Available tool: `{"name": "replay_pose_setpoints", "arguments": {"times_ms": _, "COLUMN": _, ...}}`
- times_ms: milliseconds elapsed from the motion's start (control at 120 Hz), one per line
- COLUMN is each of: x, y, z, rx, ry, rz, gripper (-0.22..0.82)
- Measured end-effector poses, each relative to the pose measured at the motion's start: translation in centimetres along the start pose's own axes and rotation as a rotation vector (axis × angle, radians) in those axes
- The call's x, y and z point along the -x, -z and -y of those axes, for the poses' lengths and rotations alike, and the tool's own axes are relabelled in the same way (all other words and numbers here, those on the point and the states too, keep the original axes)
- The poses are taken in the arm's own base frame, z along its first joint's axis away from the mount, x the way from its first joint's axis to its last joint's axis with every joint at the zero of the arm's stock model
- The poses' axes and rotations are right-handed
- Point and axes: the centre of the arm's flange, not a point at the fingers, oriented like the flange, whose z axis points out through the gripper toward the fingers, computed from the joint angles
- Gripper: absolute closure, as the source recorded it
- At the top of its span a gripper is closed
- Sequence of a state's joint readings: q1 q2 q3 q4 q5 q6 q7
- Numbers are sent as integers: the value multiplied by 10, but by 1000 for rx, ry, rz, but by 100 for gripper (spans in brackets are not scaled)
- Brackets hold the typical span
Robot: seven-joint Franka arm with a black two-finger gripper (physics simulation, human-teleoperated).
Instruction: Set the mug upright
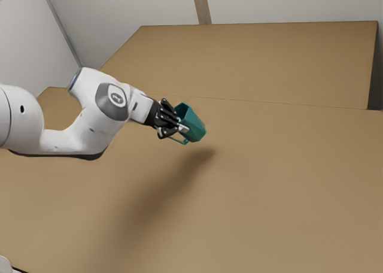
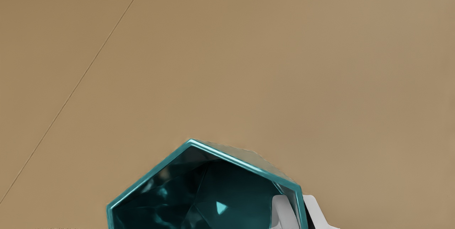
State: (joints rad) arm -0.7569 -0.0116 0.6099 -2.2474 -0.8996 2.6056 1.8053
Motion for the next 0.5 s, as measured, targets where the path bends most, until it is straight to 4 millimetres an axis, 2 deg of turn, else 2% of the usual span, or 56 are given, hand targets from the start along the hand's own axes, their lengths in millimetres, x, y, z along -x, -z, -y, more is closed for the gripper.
{"name": "replay_pose_setpoints", "arguments": {"times_ms": 67, "x": -14, "y": 15, "z": -4, "rx": 61, "ry": -70, "rz": 78, "gripper": 78}}
{"name": "replay_pose_setpoints", "arguments": {"times_ms": 117, "x": -14, "y": 20, "z": -10, "rx": 100, "ry": -72, "rz": 144, "gripper": 78}}
{"name": "replay_pose_setpoints", "arguments": {"times_ms": 200, "x": 5, "y": 31, "z": -18, "rx": 131, "ry": -8, "rz": 247, "gripper": 79}}
{"name": "replay_pose_setpoints", "arguments": {"times_ms": 325, "x": 45, "y": 46, "z": -36, "rx": 140, "ry": 173, "rz": 351, "gripper": 78}}
{"name": "replay_pose_setpoints", "arguments": {"times_ms": 500, "x": 59, "y": 44, "z": -47, "rx": 117, "ry": 386, "rz": 422, "gripper": 78}}
